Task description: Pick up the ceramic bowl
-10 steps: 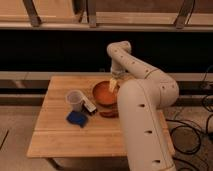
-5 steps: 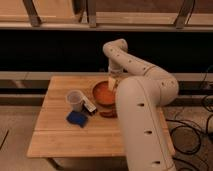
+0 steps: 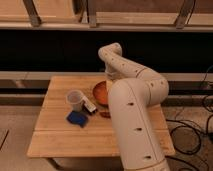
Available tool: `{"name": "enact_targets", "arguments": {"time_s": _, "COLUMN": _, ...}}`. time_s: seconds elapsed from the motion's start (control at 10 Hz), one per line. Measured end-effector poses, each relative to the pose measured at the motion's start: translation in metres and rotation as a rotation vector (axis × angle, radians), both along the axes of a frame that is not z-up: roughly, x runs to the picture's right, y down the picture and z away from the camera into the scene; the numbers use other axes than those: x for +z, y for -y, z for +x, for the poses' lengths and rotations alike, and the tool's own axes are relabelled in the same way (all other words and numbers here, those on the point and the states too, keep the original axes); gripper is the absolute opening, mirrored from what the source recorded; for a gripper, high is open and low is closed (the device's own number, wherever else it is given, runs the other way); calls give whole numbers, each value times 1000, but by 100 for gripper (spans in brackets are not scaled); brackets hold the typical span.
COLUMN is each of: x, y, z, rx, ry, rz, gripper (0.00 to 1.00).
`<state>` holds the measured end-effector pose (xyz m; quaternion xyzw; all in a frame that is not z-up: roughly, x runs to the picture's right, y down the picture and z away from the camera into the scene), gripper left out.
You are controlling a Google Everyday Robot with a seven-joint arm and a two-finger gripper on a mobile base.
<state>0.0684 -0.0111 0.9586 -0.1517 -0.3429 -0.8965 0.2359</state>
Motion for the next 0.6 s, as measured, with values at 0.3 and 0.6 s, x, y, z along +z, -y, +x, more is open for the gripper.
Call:
{"name": "enact_targets", "arguments": {"time_s": 0.3, "x": 23, "y": -13, "z": 2, "rx": 45, "ry": 6, "rz": -21, "gripper": 80}}
{"name": "enact_targets", "arguments": {"time_s": 0.6, "x": 37, "y": -32, "z": -1, "rx": 97, "ry": 51, "rz": -75, "gripper": 66}}
